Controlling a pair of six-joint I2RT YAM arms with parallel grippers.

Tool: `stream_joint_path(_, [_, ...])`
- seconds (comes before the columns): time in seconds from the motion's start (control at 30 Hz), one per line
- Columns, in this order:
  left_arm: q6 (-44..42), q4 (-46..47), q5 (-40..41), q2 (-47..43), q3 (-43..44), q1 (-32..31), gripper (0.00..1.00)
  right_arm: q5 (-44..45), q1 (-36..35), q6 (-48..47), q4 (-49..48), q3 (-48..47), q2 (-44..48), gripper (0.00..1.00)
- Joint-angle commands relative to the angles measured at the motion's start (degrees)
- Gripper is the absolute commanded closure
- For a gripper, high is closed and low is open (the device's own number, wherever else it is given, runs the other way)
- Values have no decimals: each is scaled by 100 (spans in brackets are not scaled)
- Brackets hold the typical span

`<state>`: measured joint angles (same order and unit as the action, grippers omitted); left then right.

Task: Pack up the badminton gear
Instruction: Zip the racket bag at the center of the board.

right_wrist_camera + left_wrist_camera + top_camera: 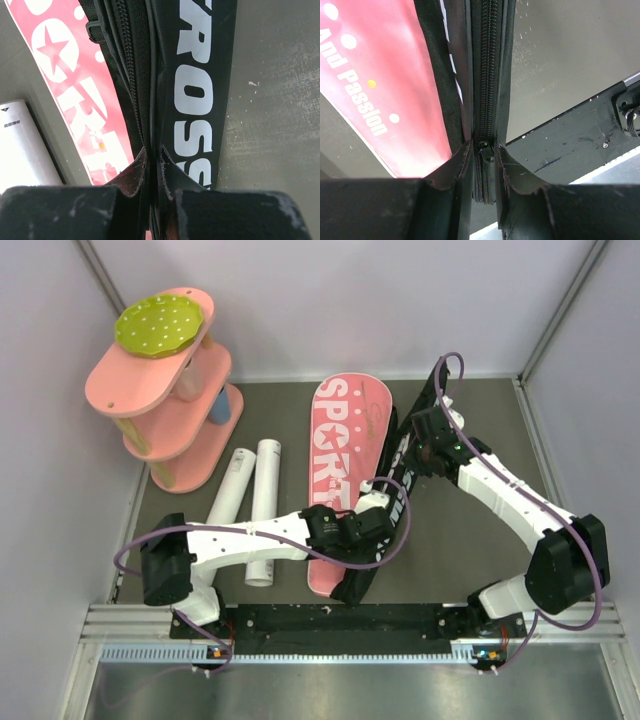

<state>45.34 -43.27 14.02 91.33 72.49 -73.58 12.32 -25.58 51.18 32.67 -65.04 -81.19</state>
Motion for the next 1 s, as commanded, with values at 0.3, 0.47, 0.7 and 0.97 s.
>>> stream_joint_path(0.3, [-139, 204, -180, -484, -314, -130, 100, 429, 185, 77, -85, -308, 77, 100])
stream_joint_path(0.47, [-280, 459, -356, -599, -507, -191, 100, 447, 431, -38, -392, -247, 156, 100])
stream_joint_path(0.7, [-377, 600, -506, -625, -745, -314, 100, -53, 1020, -38, -753, -273, -37, 100])
stream_joint_path(0.97, [-368, 626, -497, -731, -982, -438, 100, 130, 1336, -29, -814, -755, -485, 100])
